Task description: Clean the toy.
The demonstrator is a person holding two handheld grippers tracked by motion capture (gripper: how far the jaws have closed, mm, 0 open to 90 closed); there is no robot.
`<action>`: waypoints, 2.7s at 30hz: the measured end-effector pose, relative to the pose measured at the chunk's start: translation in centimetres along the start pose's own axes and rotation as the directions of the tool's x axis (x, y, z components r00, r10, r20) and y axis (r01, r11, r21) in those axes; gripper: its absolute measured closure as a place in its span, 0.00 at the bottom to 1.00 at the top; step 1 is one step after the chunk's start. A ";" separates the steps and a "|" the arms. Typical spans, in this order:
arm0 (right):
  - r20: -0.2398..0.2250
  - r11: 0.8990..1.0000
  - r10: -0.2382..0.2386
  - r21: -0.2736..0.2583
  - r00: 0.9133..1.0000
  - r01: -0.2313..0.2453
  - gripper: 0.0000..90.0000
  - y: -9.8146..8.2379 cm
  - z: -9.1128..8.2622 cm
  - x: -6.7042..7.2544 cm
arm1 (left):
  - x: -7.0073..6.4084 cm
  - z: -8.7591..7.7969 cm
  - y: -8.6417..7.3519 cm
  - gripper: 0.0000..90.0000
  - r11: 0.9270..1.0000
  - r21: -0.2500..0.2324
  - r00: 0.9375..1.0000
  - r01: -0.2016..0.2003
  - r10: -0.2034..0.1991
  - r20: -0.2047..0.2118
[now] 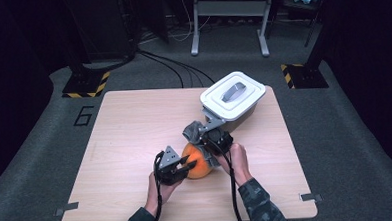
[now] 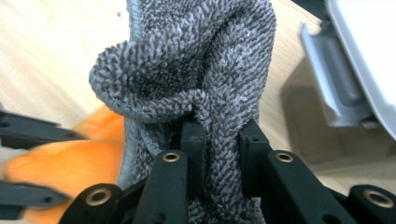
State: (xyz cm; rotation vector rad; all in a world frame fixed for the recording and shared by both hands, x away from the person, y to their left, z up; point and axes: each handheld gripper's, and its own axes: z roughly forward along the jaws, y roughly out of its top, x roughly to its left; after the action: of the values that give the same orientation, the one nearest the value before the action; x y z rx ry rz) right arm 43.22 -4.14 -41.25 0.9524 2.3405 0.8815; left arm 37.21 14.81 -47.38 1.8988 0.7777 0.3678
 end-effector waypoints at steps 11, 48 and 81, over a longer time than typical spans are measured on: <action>0.009 0.990 0.113 0.086 0.993 -0.114 0.85 -3.0 2.3 -2.1 | 0.4 -0.7 0.3 0.67 1.000 0.001 1.000 0.016 -0.016 -0.022; -0.066 0.978 0.207 0.040 0.976 -0.205 0.84 -6.4 0.3 -2.3 | 2.4 -0.8 0.2 0.75 0.999 0.011 0.995 0.051 -0.050 -0.091; 0.163 0.916 0.377 0.082 0.912 -0.394 0.83 -14.5 -3.8 -10.1 | 2.5 -0.7 0.3 0.74 0.999 0.011 0.995 0.048 -0.047 -0.084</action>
State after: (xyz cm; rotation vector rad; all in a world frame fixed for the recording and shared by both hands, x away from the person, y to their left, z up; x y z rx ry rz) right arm 41.08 -21.15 -47.10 1.5128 2.1305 0.7960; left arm 38.75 16.87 -46.97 1.8836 0.8820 0.4155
